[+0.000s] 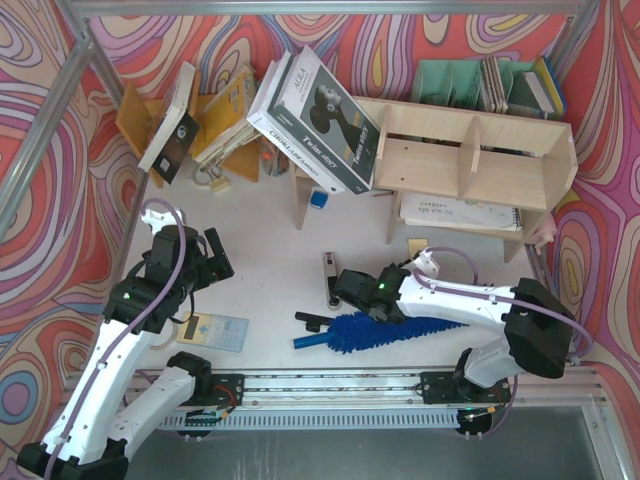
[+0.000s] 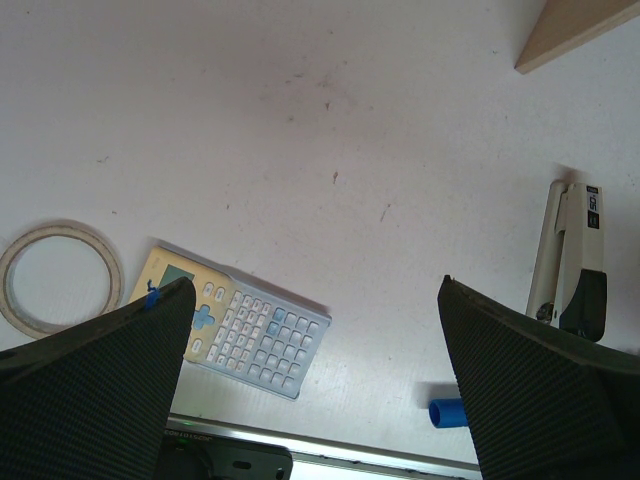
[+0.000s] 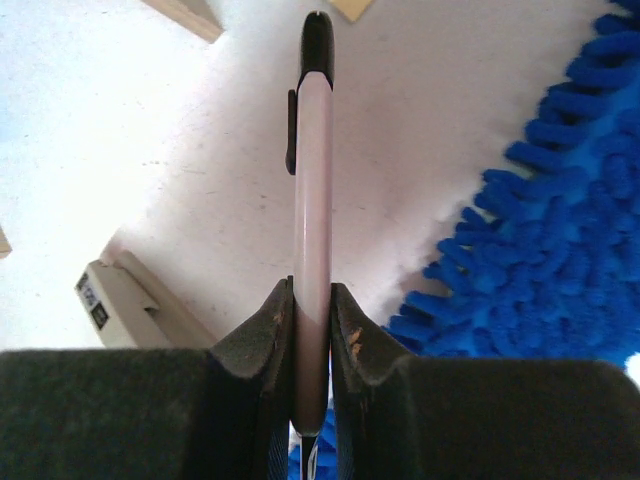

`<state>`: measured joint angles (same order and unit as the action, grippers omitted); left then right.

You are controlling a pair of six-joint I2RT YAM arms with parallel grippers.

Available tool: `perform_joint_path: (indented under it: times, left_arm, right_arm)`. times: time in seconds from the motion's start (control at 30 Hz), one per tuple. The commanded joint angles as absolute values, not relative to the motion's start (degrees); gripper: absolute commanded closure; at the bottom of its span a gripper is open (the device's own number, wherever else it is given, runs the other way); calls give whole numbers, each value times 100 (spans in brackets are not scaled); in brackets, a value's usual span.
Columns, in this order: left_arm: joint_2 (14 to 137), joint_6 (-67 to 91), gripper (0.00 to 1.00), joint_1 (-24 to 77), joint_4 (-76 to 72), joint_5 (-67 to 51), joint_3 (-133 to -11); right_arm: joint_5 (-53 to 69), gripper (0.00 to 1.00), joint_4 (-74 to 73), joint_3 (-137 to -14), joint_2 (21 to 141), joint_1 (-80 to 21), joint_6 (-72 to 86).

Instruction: Dust the bookshelf with a duster

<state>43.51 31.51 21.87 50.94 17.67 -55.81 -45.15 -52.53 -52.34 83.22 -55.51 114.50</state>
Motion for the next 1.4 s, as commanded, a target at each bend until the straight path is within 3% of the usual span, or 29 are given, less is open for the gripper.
perform_joint_path:
  times: [0.0,0.83,1.0,1.37]
  left_arm:
    - [4307,3199,2,2206,5185,1872,-5520]
    - [4381,3182,2,2204,5168,1825,-5520]
    - [4368,3190,1,2206,5168,1854,-5511]
    - [4377,3190,1,2203,5175,1841,-5520]
  right_arm:
    - [-4682,77,-4324,-5416,8478,-5351,10656]
    - [-3832,79,-2582,-4793,8621,-4950,9803]
    - [-3694,65,-2373,-4685,8654,-4916,9811]
    - [-3722,51,-2591,-4693,8481,-4916,9897]
